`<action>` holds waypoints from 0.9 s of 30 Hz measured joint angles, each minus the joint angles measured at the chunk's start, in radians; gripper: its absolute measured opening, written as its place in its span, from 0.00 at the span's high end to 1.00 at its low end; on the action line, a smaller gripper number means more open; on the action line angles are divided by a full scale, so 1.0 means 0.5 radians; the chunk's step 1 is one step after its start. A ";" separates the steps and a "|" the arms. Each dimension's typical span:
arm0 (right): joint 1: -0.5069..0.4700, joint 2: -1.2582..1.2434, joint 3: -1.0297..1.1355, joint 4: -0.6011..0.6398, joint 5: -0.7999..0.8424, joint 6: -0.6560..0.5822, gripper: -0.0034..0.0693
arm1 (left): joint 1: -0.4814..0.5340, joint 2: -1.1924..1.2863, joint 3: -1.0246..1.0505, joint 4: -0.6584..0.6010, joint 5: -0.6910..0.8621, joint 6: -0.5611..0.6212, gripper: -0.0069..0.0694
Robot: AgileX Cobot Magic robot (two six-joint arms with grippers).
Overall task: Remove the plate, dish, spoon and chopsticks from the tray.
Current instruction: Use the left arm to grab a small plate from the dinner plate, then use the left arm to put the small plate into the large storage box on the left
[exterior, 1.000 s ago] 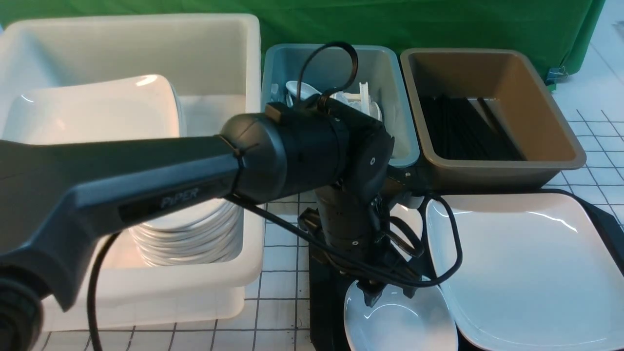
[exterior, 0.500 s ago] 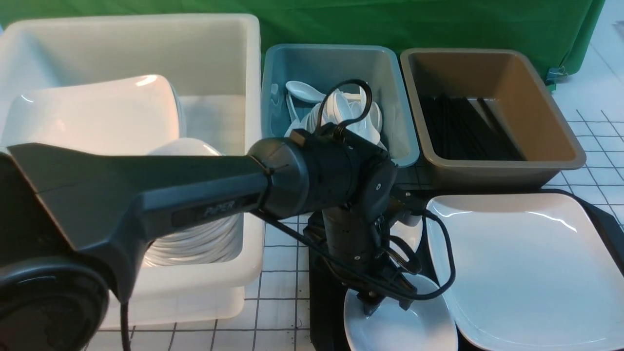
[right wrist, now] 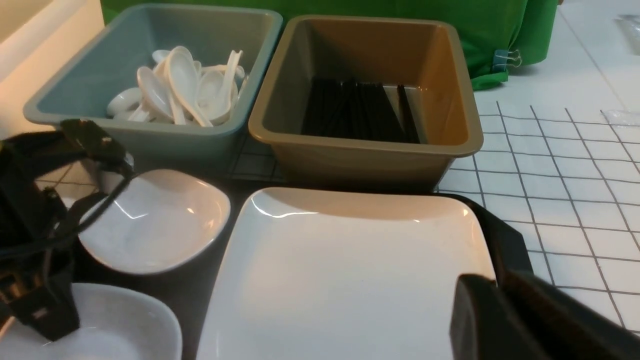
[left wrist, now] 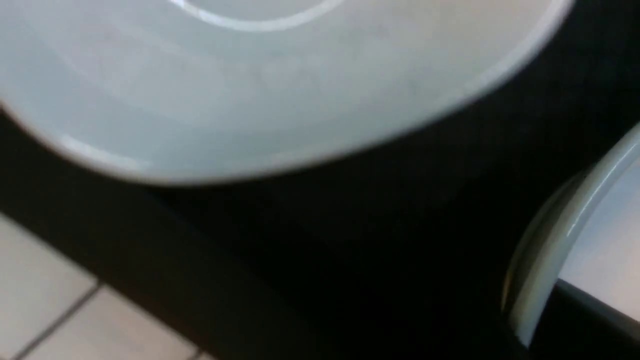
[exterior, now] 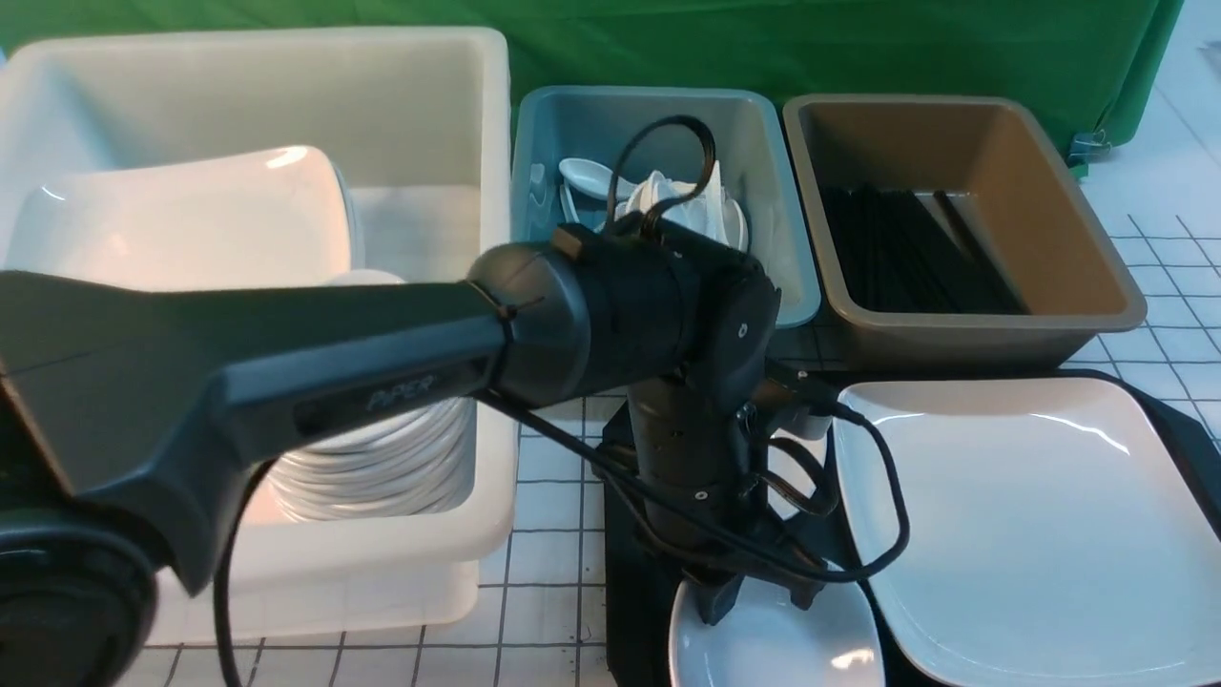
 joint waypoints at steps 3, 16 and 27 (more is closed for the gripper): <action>0.000 0.000 0.000 0.000 0.000 -0.002 0.84 | 0.000 -0.112 0.000 -0.016 0.060 0.004 0.87; 0.000 0.000 0.000 0.000 0.000 -0.002 0.82 | 0.138 -0.779 0.004 -0.148 0.038 0.015 0.89; 0.000 0.000 0.000 0.000 0.001 -0.002 0.80 | 1.307 -1.244 0.100 -0.293 0.307 0.083 0.89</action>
